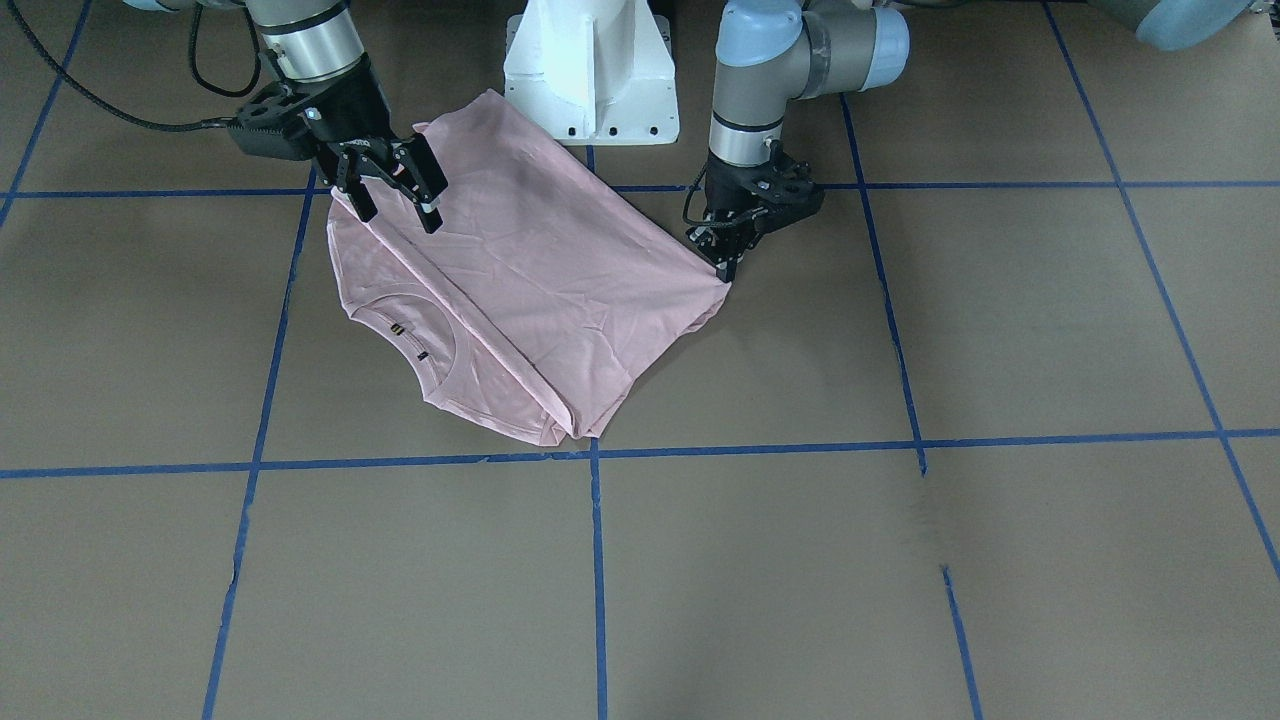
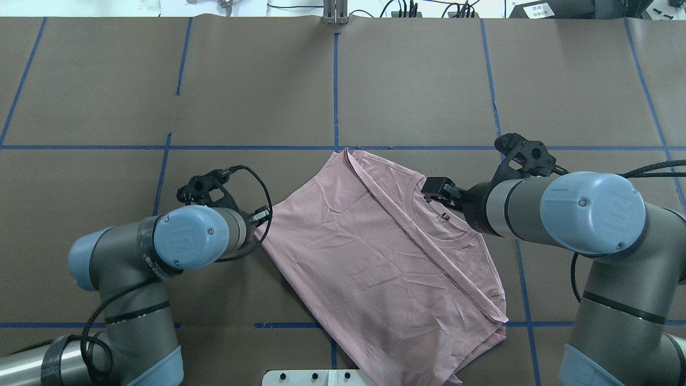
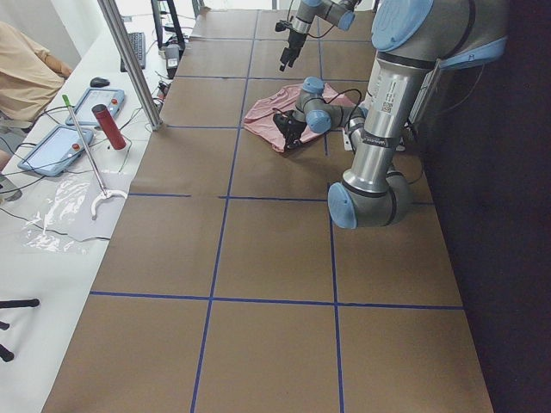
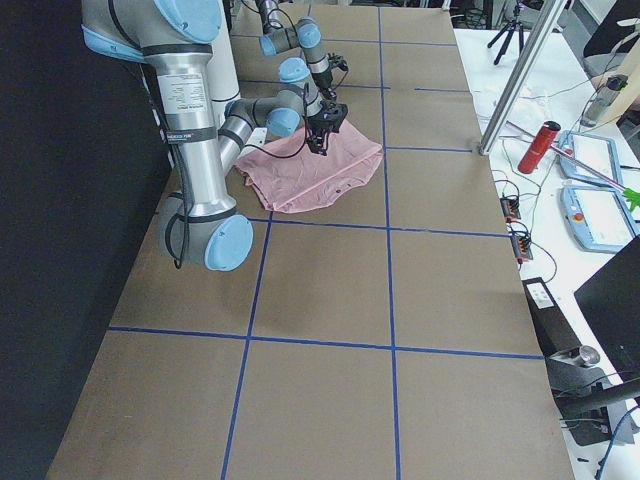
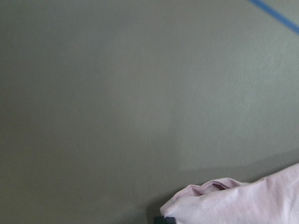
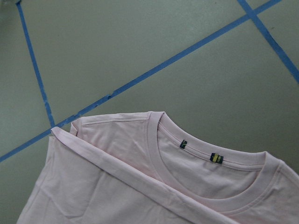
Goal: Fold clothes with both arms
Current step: 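Move the right gripper to the collar while the left gripper approaches the shirt edge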
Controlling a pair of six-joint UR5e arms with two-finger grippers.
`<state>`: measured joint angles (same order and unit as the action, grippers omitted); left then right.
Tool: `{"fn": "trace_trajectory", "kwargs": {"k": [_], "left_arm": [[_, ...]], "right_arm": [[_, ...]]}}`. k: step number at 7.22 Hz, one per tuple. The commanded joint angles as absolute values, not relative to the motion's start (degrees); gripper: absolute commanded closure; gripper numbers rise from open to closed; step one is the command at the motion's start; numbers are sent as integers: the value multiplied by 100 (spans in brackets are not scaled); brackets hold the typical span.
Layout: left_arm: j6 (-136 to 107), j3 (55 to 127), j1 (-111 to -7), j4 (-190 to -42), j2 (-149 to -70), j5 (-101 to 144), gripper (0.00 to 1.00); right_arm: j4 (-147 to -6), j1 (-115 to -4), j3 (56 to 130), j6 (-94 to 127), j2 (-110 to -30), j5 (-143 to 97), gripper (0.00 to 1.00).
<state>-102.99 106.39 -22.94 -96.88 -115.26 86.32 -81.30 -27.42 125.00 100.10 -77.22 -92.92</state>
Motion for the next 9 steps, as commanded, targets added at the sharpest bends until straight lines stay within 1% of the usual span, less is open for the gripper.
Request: {"fn": "trace_trajectory", "kwargs": {"k": [1,2,3,4,5,6,7,8,9], "left_arm": [[-9504,9544,-3195,-10575,-12125,8525,100],[-9118,8579,-3617,-11348,-12625,8525,100],[-9062,7691,-3987,-11808,-13065,8534,100],[-8844,6855,-4164,-12213,-13365,8543,92],[-8737,6690,-4227,-12643,-13333,8560,49],[-8719,6889,-4236,-12752,-13307,8587,42],[-8727,7639,-4236,-12709,-12950,8639,42],[-8754,8586,-4236,-12692,-12302,8988,42],[-8771,8926,-4228,-12691,-12087,9096,42]], "right_arm": [[-8165,-2751,12419,10002,-7770,-9325,0],[-8156,-2742,12419,10002,-7726,-9343,0],[-8087,-2742,12436,10019,-7699,-9351,0],[-8086,-2733,12428,10037,-7691,-9343,0],[-8086,-2716,12254,10011,-7473,-9325,0],[-8095,-2664,11974,10002,-7131,-9343,0],[-8156,-2602,11649,10063,-6806,-9343,0],[-8095,-2358,11532,10168,-6759,-9308,1],[-8086,-2147,11270,10708,-6567,-9342,5]]}}
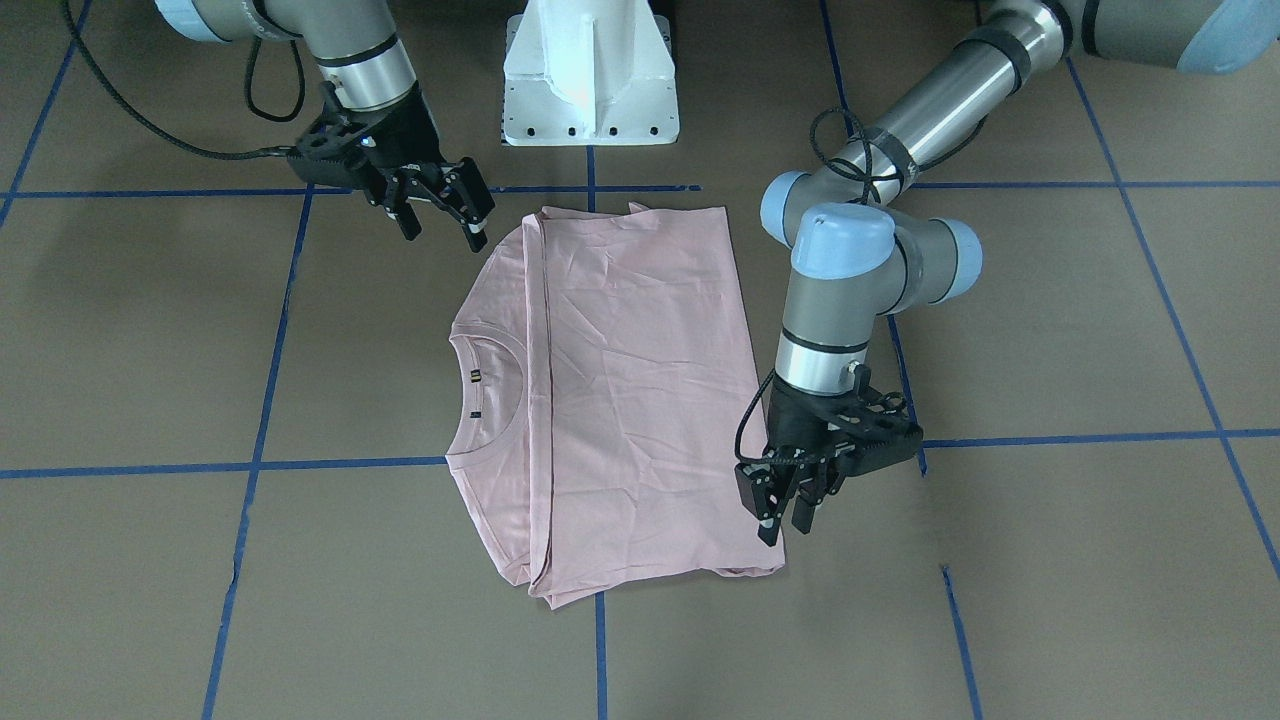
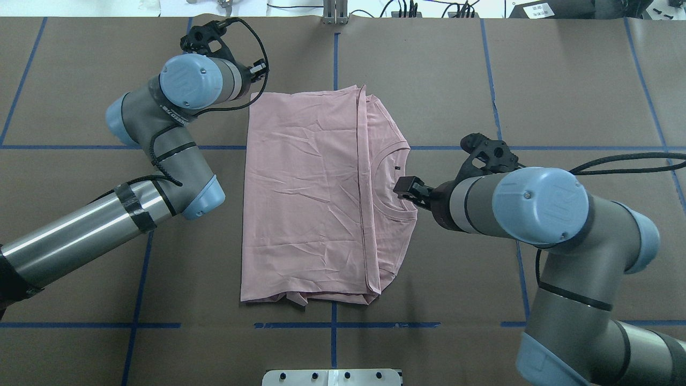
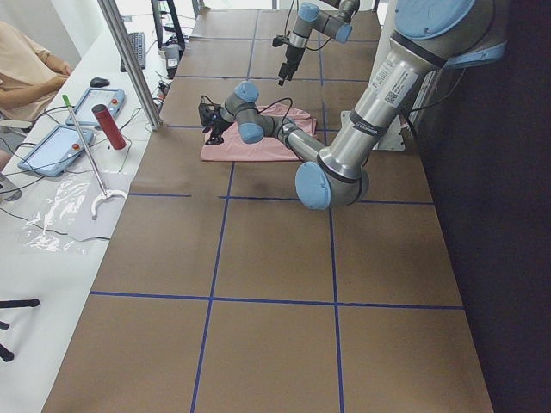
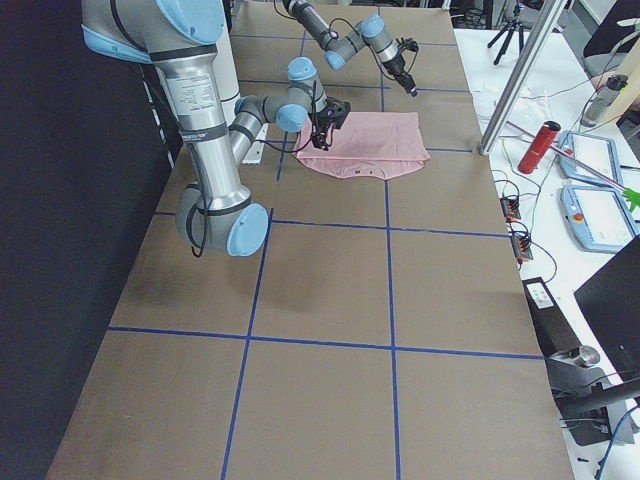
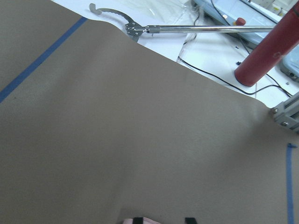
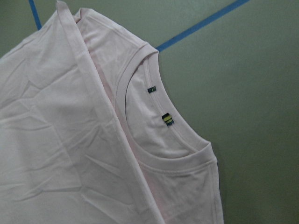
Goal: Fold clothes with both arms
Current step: 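Lower the right gripper to the shirt's near corner while the left gripper waits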
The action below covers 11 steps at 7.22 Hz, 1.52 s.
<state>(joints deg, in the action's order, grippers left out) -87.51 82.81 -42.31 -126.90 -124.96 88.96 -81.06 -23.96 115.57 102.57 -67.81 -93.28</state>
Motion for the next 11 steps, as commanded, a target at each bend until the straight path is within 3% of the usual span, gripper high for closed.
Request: {"fn": "trace_trajectory", "kwargs": {"k": [1,4,11], "left_arm": [[-8789,8921,-4228,-12691,-12076,9097,42],[-8789,8903,-4184,-12700,-12102,9097,41],[-8789,8895,-4157,-12700,-12094,9088,39]], "right_arm": [[-8086,-1805,11111,10949,-6513,-9325,8],[-8095,-1529,10557,11303,-6373,-9273,20],[-8156,-1318,10547,11514,-6469,-9255,39]]}}
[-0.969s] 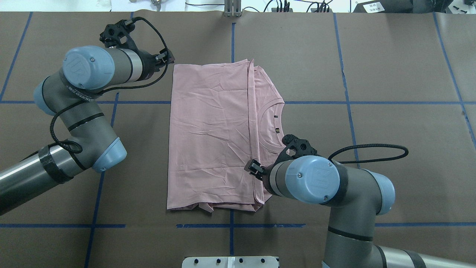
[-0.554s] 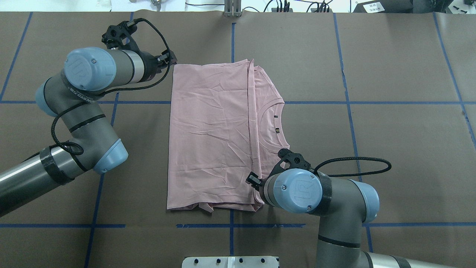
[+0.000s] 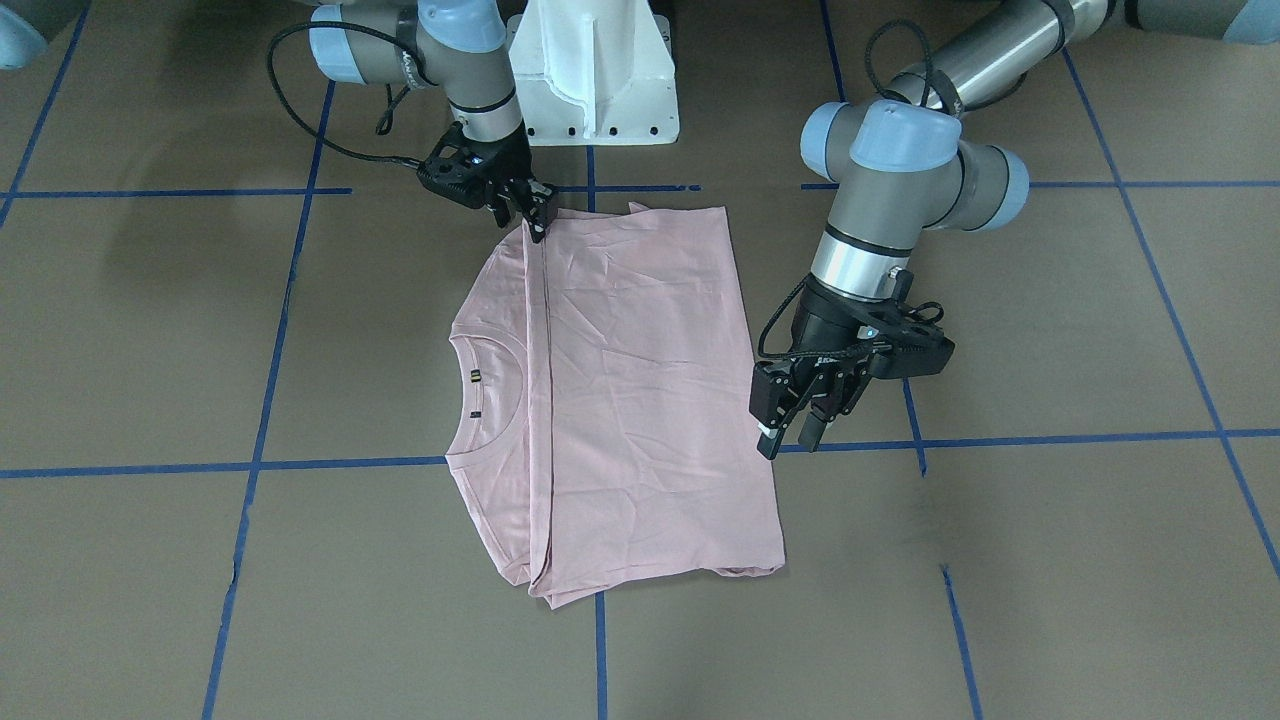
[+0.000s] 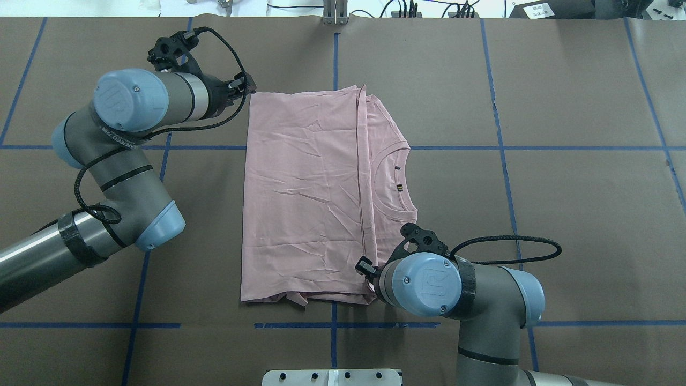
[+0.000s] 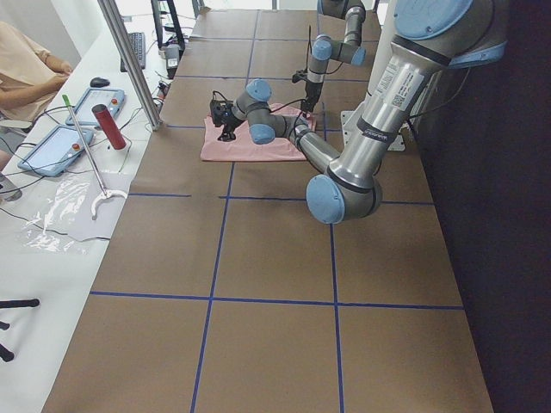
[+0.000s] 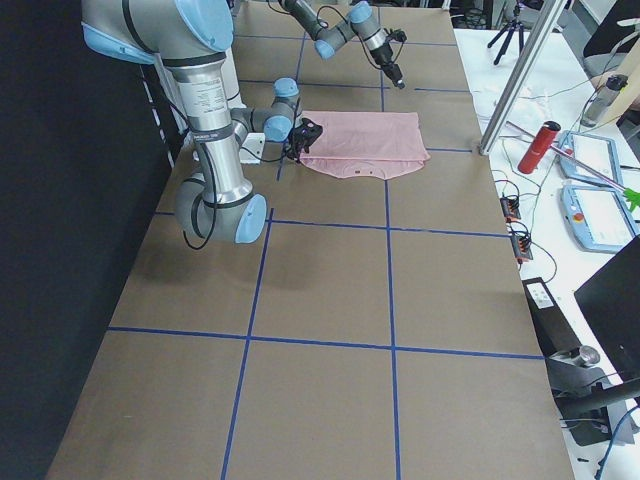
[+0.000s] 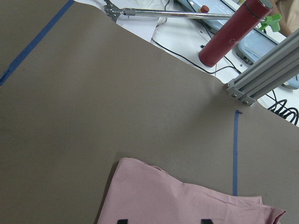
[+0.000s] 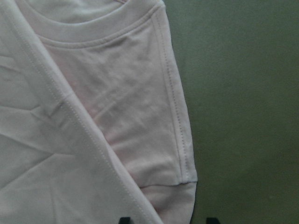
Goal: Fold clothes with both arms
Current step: 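Lower the right gripper to the shirt's near corner while the left gripper waits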
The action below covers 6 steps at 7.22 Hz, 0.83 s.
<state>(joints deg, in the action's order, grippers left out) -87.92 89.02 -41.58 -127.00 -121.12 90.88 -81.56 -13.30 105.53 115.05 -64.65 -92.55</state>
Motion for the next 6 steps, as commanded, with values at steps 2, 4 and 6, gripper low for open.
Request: {"fn": "trace_trajectory", "kwargs": {"k": [2,4,6], "left_arm": [[-8789,8903,-4157,-12700,-12085,9088,39],[-8789,8929,-4157,-12700,-12067,9088,39],[-8798,8938,-4157,-12700,-12067,9088,39]], "right_arm": [[-8156,-1310,10538,11514,-6469,-9255,39],[-8156,-1292,10503,11505,-6460,-9255,39],[-8165,-1274,10494,11514,-6460,-9255,66]]}}
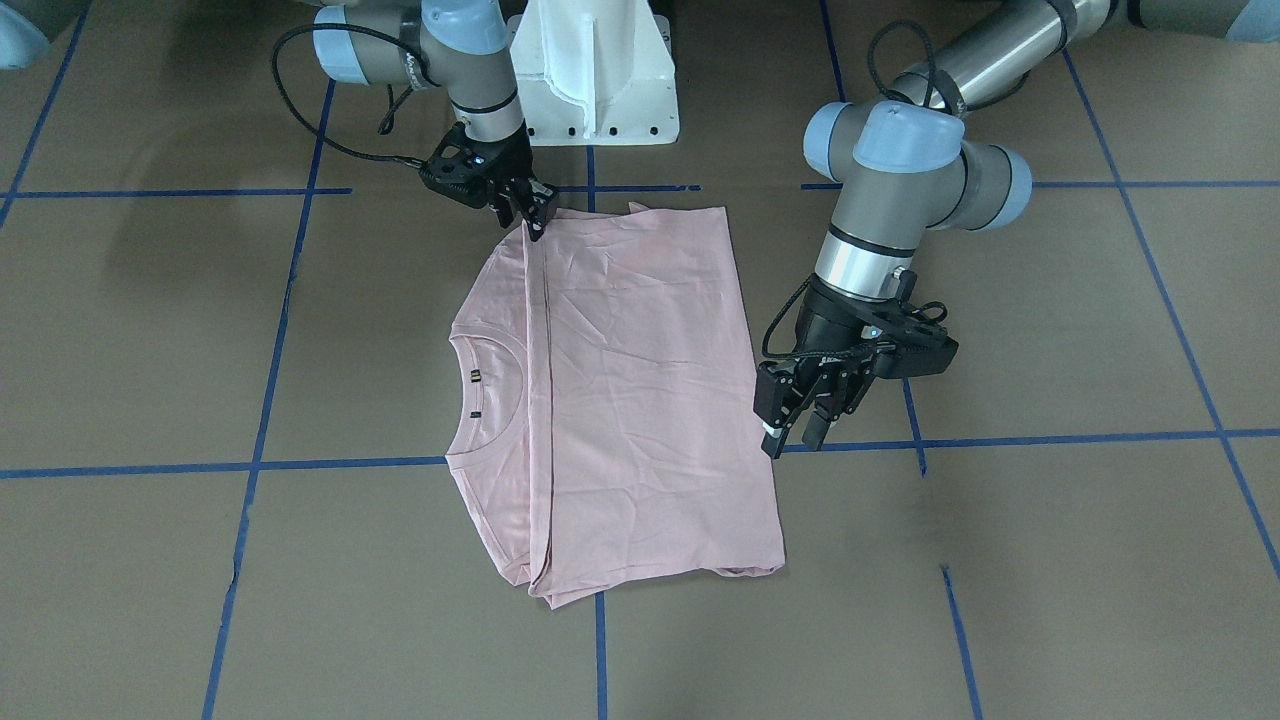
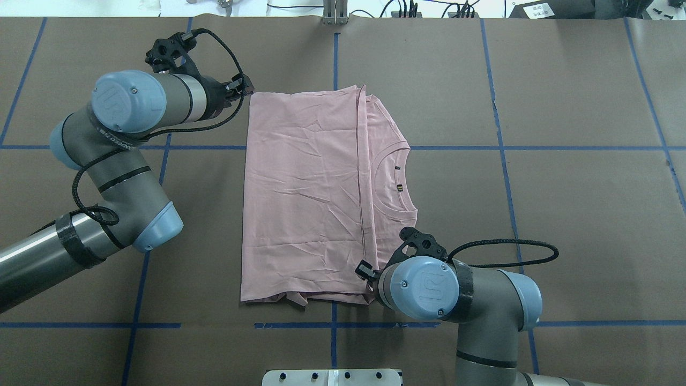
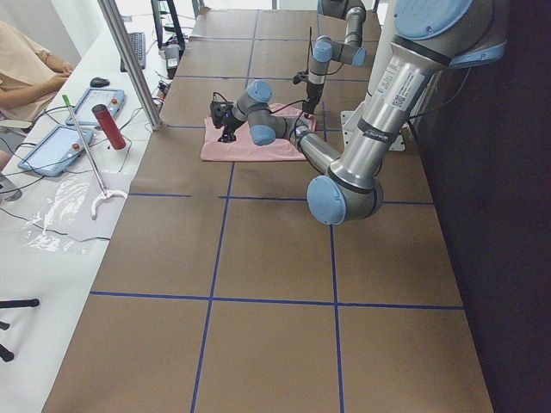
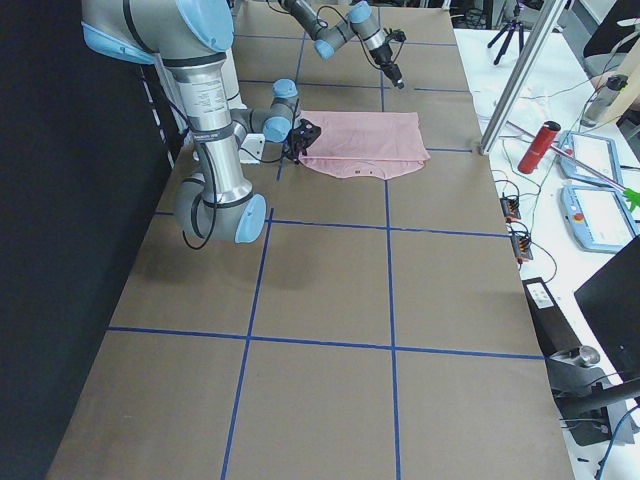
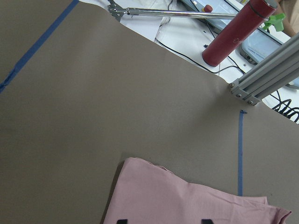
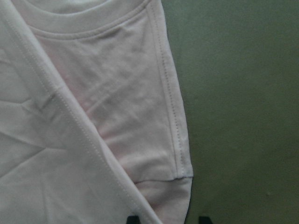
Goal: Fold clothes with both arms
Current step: 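Lower the right gripper to the shirt's near corner while the left gripper waits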
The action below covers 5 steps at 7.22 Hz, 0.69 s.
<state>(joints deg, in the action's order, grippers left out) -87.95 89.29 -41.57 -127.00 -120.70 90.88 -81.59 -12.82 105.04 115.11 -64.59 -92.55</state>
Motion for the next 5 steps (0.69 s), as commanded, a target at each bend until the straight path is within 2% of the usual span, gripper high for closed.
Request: {"fn": "trace_trajectory", "kwargs": {"k": [1,5], "left_arm": [[-8798,8947,-4157,-12700,-12067,9088,39],[-8798,8965,-4157,-12700,-12059,9088,38]], "right_arm": [[-8165,-1274,10503,11514,-6451,-9255,100],[-8156,-1353,10599,11496,-6407,-9281,100]]}}
